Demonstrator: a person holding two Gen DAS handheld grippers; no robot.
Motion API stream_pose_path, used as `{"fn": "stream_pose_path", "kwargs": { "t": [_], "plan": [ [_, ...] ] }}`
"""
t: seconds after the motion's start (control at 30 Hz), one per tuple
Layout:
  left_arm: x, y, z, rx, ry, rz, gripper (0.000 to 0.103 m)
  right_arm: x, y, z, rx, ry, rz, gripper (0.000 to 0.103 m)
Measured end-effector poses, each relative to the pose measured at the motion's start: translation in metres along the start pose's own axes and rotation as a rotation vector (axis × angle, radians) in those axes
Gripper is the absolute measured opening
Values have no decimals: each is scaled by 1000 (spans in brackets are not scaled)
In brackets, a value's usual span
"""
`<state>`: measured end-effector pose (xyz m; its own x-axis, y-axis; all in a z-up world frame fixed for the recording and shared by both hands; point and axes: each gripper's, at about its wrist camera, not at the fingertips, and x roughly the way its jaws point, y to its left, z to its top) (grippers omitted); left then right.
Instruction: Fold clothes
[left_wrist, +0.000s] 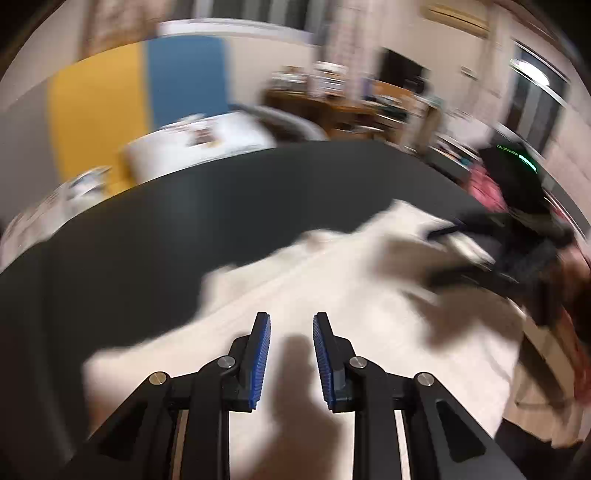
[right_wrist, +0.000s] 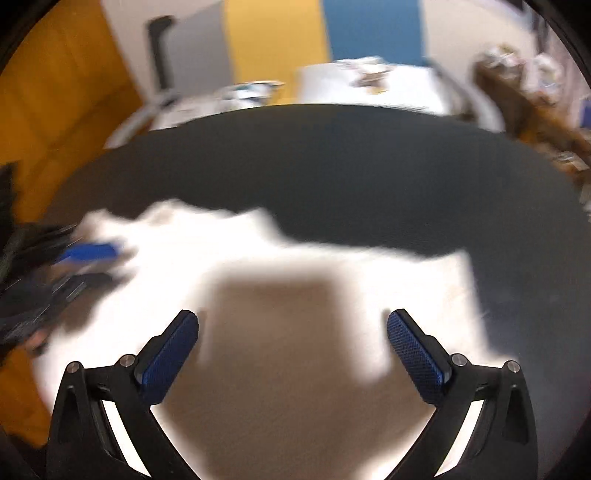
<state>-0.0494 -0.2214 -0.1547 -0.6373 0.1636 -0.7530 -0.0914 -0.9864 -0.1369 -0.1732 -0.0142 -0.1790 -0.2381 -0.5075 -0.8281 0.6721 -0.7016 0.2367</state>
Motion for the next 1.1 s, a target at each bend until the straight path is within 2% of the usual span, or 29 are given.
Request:
{"fn": "stream_pose_path", "kwargs": {
  "t": [0.03, 0.1, 0.2, 0.27, 0.33, 0.37, 0.43, 0.5, 0.6, 0.73, 0.77, 0.87, 0.97, 1.0, 1.03, 1.1],
  "plan": [
    [-7, 12, -7, -45, 7, 31, 24, 0, 7, -6, -9, 12, 9, 103],
    [-16, 32, -20, -121, 30, 69, 24, 4, 18, -19, -34, 27, -68, 103],
    [-27, 49, -34, -194, 20, 45, 24, 12, 23, -20, -42, 5, -152, 103],
    [-39, 48, -39, -178, -9, 63, 24, 11, 23, -16, -17, -8, -167, 103],
    [-40, 42, -32, -86, -40, 128, 24, 1, 25, -14, 19, -39, -137, 103],
    [-38, 37, -26, -26, -48, 127, 24, 2, 29, -17, 4, -29, -138, 103],
    [-27, 25, -8, 128, -34, 55, 25, 3, 36, -21, -25, -11, -141, 103],
    [-10, 18, 10, 244, 13, -14, 25, 4, 43, -26, -55, 8, -144, 103],
    [18, 24, 34, 280, 116, -152, 25, 5, 53, -31, -97, 32, -146, 103],
    [49, 32, 47, 284, 232, -254, 25, 1, 52, -31, -91, 13, -120, 103],
    [56, 33, 48, 291, 250, -259, 26, 0, 52, -32, -88, 7, -118, 103],
    [66, 25, 42, 343, 257, -224, 28, -2, 52, -34, -81, -9, -111, 103],
    [63, 17, 33, 362, 220, -164, 27, -3, 51, -37, -74, -26, -105, 103],
    [59, 13, 30, 362, 201, -140, 13, -3, 52, -37, -74, -30, -111, 103],
    [54, 10, 27, 359, 176, -121, 4, 1, 53, -38, -77, -30, -133, 103],
    [46, 8, 23, 331, 134, -86, 4, 5, 55, -38, -80, -37, -159, 103]
  ]
}}
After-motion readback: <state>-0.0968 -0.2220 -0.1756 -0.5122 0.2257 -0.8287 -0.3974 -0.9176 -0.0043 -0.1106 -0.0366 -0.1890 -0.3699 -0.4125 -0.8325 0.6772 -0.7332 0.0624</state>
